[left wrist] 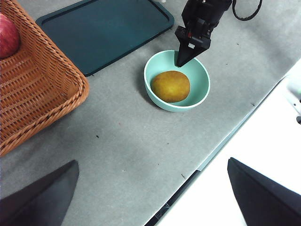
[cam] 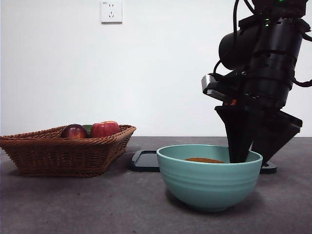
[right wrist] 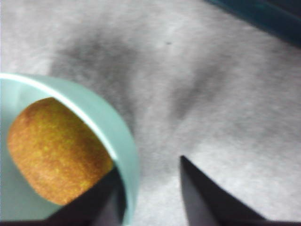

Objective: Pick up the wifruite, put it on the bowl, pick up the plate, put it on desk

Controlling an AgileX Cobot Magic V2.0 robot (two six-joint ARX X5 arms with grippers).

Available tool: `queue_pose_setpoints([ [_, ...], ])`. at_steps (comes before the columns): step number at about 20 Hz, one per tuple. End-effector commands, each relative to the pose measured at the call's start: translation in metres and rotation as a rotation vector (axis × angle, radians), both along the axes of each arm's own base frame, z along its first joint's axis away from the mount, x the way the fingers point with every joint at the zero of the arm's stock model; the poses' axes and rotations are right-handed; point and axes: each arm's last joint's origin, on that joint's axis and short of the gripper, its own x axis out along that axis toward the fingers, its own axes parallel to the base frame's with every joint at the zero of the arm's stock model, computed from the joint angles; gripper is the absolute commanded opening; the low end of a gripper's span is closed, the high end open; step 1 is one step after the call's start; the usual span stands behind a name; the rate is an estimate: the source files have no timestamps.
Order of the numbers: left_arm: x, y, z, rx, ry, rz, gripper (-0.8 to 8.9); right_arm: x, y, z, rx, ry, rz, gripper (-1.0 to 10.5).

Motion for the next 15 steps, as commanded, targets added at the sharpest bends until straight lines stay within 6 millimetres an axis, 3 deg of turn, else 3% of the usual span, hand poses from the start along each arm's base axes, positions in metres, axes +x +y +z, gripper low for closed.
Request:
queue_pose_setpoints([
  [1, 0.001, -0.001, 0.002, -0.011, -0.009, -0.002, 5.0, 0.002, 0.007, -0.002, 0.004, -0.003, 0.031, 0.6],
  [3, 0.001, -0.001, 0.002, -0.012, -0.009, -0.002, 5.0, 0.0, 0.011, -0.002, 0.005, -0.003, 0.043, 0.1],
  [9, 0.001, -0.002, 0.002, -0.013, -0.011, -0.002, 5.0, 0.0, 0.02, 0.006, 0.002, -0.018, 0.027, 0.1],
  [15, 0.001, -0.002, 0.003, -0.019, -0.02, -0.004, 5.0, 0.032, 0.023, 0.039, -0.028, -0.128, -0.05, 0.1],
])
